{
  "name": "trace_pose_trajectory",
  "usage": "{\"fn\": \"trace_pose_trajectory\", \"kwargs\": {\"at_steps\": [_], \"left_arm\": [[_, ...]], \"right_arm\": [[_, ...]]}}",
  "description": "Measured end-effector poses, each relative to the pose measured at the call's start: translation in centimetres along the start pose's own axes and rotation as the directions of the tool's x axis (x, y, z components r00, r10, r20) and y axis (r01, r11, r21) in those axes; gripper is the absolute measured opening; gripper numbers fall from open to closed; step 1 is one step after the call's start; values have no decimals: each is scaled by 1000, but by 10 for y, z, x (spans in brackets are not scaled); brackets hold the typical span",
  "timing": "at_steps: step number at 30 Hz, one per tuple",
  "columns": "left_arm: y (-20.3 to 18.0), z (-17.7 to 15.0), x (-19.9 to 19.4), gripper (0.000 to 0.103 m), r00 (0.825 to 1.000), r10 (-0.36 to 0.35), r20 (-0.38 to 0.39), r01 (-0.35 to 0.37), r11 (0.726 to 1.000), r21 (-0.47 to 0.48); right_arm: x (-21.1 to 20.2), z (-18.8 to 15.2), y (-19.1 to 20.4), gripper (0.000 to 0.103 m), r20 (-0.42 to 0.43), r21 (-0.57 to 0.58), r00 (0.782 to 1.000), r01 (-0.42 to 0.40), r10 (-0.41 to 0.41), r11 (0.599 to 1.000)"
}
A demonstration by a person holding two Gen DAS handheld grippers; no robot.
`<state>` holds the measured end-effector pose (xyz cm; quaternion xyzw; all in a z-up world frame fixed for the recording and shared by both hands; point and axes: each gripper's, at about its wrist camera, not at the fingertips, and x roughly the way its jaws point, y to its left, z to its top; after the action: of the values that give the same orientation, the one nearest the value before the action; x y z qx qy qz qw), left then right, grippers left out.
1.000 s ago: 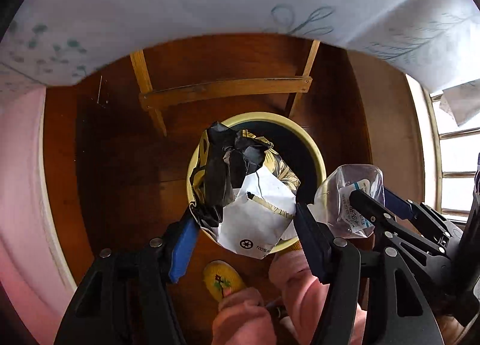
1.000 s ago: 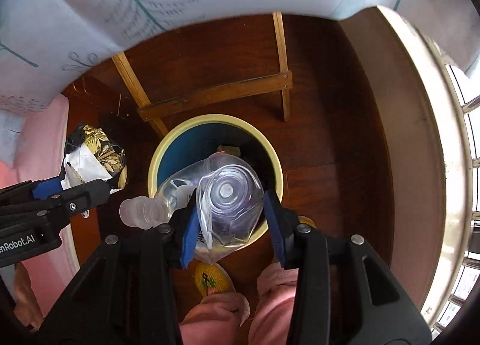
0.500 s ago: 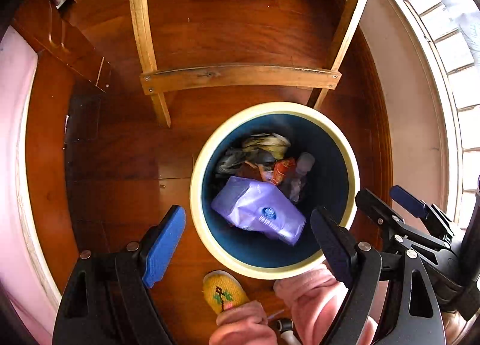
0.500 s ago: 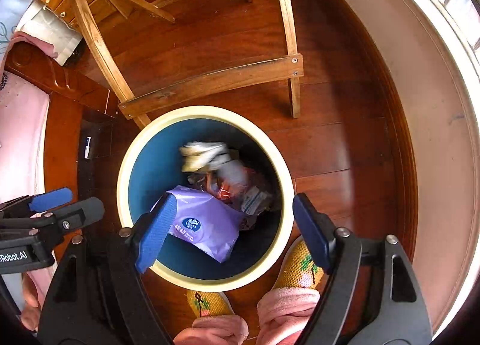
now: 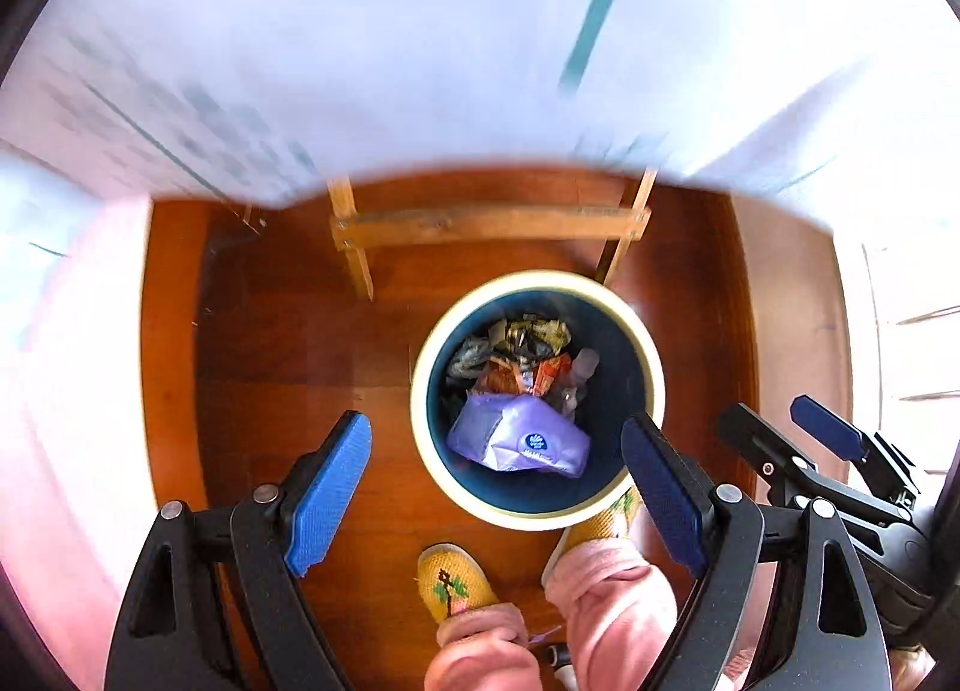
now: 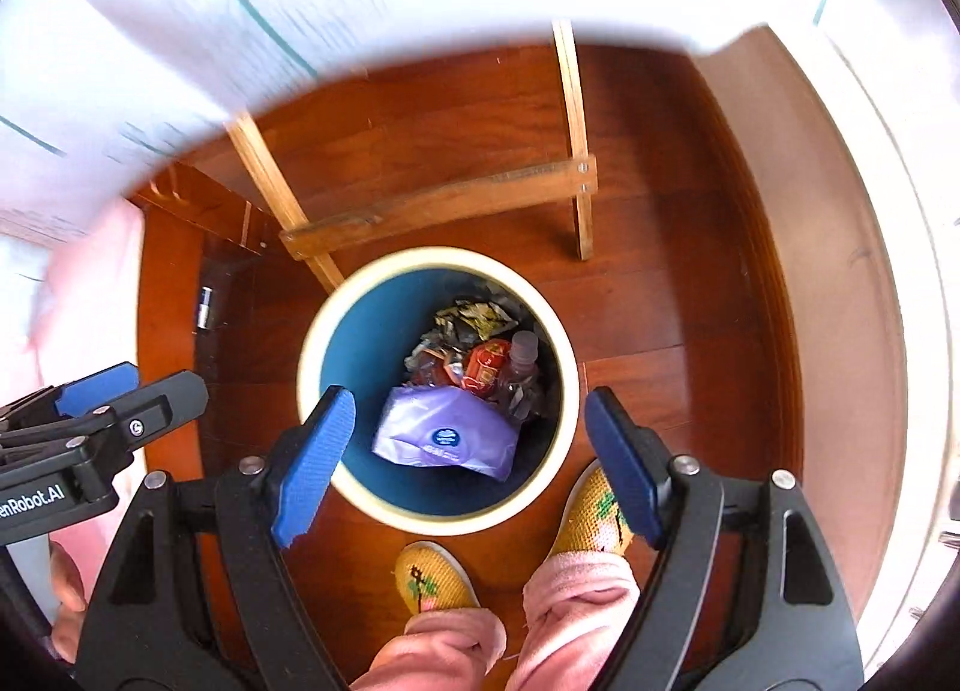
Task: Collect trash
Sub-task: 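Raise both tools from the bin back toward the table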
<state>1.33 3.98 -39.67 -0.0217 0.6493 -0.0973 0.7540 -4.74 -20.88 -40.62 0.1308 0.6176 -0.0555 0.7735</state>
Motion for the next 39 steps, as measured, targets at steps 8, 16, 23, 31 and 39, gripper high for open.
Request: {"fn": "trace_pose_trajectory", "kwargs": {"at_steps": [8,16,23,31,39], "left_arm": [[-11,11,-130,87,994,9,105,-9,1000,-7],[-16,9,-256,87,983,-25,182,23,1000,12],[-18,6,-339,87,969,-52,243,41,998,46],[-19,17,-410,87,936,-45,349,19,997,77],[-8,34,-451,87,909,-26,416,-9,997,80]], "right_arm": [[-118,27,28,77,105,-31,994,-8,12,999],[-235,36,62,77,181,-62,983,-24,35,998],[-322,36,95,77,242,-103,970,-11,36,995],[-411,53,122,77,372,-139,928,17,37,990],[-460,80,139,77,446,-139,894,17,47,990]]}}
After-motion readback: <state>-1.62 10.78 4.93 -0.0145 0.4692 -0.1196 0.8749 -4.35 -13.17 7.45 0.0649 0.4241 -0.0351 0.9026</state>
